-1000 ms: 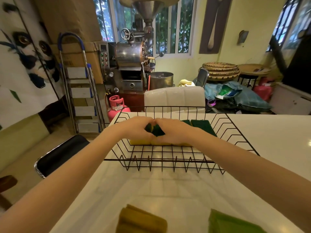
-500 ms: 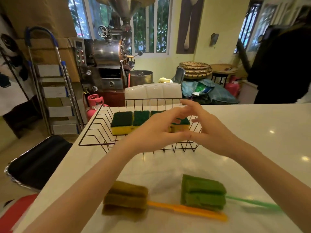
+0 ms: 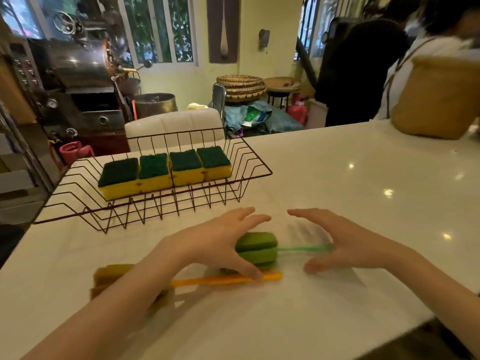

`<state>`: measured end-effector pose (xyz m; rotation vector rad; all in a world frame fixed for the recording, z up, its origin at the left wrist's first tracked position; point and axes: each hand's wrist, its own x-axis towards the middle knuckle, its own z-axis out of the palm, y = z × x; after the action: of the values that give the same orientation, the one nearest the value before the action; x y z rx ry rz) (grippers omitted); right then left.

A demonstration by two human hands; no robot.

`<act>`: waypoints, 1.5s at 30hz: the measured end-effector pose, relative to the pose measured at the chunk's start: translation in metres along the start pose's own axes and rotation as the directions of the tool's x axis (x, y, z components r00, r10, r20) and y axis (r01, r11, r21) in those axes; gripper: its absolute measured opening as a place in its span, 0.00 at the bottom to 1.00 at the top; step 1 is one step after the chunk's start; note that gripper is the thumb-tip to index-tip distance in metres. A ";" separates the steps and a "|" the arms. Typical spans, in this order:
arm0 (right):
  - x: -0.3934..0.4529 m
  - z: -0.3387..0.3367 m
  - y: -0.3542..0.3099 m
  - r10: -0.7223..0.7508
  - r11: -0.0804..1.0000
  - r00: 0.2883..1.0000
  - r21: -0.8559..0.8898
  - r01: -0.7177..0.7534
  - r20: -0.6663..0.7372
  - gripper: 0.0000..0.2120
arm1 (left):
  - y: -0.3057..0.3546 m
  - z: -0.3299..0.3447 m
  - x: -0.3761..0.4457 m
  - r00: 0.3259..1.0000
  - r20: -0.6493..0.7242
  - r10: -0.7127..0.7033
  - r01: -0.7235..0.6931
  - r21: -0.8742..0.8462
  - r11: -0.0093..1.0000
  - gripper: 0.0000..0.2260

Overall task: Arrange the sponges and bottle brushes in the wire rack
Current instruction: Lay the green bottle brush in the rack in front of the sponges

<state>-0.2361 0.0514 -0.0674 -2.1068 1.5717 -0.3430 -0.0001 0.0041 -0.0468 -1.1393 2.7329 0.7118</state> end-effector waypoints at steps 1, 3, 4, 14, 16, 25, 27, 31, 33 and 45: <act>-0.002 0.002 0.004 0.012 1.000 1.000 -0.006 -0.012 -0.007 0.41 | -0.001 -0.001 0.000 1.000 0.005 0.004 -0.004 -0.013 1.000 0.41; -0.004 0.003 0.010 0.024 1.000 0.999 -0.003 -0.024 -0.047 0.36 | -0.003 -0.003 -0.001 1.000 0.003 0.029 -0.029 -0.032 0.999 0.39; -0.004 0.004 0.012 0.022 1.000 0.997 0.003 -0.022 -0.074 0.32 | -0.005 -0.004 0.000 0.999 -0.001 0.041 -0.041 -0.038 0.998 0.38; -0.001 0.003 0.009 0.018 0.999 0.997 -0.032 -0.020 -0.074 0.07 | -0.007 -0.003 0.002 0.999 0.010 0.039 -0.039 -0.069 0.997 0.30; 0.002 0.001 0.006 0.008 1.000 0.998 -0.022 -0.010 -0.060 0.04 | -0.008 -0.005 0.001 1.000 0.005 0.026 -0.025 -0.062 0.998 0.29; 0.031 -0.015 -0.012 -0.081 0.997 0.994 -0.007 0.080 -0.075 0.02 | -0.013 -0.037 -0.013 0.991 -0.133 0.007 -0.003 0.029 1.000 0.26; 0.039 -0.022 -0.020 -0.134 0.991 0.985 -0.024 0.132 -0.106 0.02 | -0.015 -0.048 -0.020 0.983 -0.181 0.003 0.003 0.030 1.000 0.25; 0.061 -0.038 -0.041 -0.233 0.972 0.957 -0.039 0.230 -0.170 0.05 | -0.022 -0.071 -0.037 0.954 -0.300 -0.006 0.005 -0.006 1.000 0.25; 0.075 -0.045 -0.052 -0.260 0.966 0.943 -0.045 0.256 -0.208 0.06 | -0.028 -0.082 -0.046 0.935 -0.356 -0.014 0.004 -0.029 1.000 0.25; 0.170 -0.041 -0.106 -0.417 0.908 0.875 -0.142 0.393 -0.246 0.07 | -0.091 -0.115 -0.077 0.808 -0.551 -0.209 0.160 -0.137 0.978 0.24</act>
<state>-0.1162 -0.0955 0.0080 -2.5470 1.2845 -0.7474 0.1279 -0.0536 0.0401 -1.8715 2.9910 0.5280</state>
